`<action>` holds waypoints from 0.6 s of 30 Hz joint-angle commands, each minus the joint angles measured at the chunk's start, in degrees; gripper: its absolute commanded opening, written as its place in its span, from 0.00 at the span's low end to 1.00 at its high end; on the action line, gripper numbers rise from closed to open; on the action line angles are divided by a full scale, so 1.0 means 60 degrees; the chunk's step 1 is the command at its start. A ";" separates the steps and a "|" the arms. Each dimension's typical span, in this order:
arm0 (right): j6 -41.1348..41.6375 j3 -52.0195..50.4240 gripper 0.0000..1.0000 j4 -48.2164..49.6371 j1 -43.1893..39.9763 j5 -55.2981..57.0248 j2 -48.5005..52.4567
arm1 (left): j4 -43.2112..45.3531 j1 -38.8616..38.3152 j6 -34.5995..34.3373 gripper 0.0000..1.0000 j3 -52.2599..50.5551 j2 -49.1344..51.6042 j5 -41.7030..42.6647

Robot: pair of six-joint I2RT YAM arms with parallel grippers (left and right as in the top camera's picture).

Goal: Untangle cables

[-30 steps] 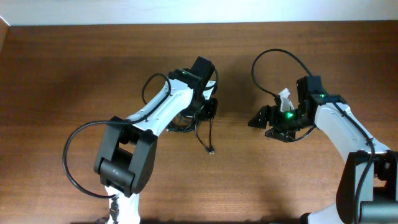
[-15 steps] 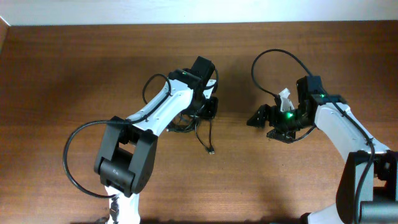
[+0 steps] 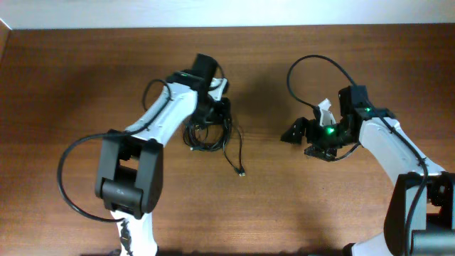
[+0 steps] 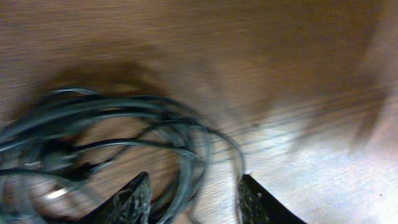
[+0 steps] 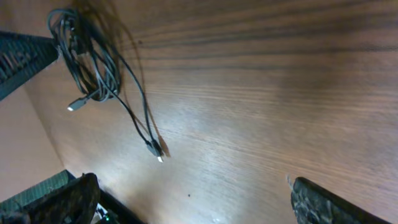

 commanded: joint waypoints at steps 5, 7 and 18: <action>-0.0091 -0.0011 0.98 0.1096 0.1279 -0.0120 -0.0087 | -0.0237 0.0277 -0.0827 0.43 -0.0138 0.0066 -0.1217; -0.0084 -0.0011 0.99 0.1275 0.1450 -0.0117 -0.0087 | -0.0164 0.0277 -0.0925 0.43 -0.0357 0.0066 -0.1665; -0.0098 -0.0011 0.98 0.1461 0.1548 -0.0047 -0.0087 | 0.1191 -0.0011 0.1326 0.03 -0.2339 0.0066 0.1483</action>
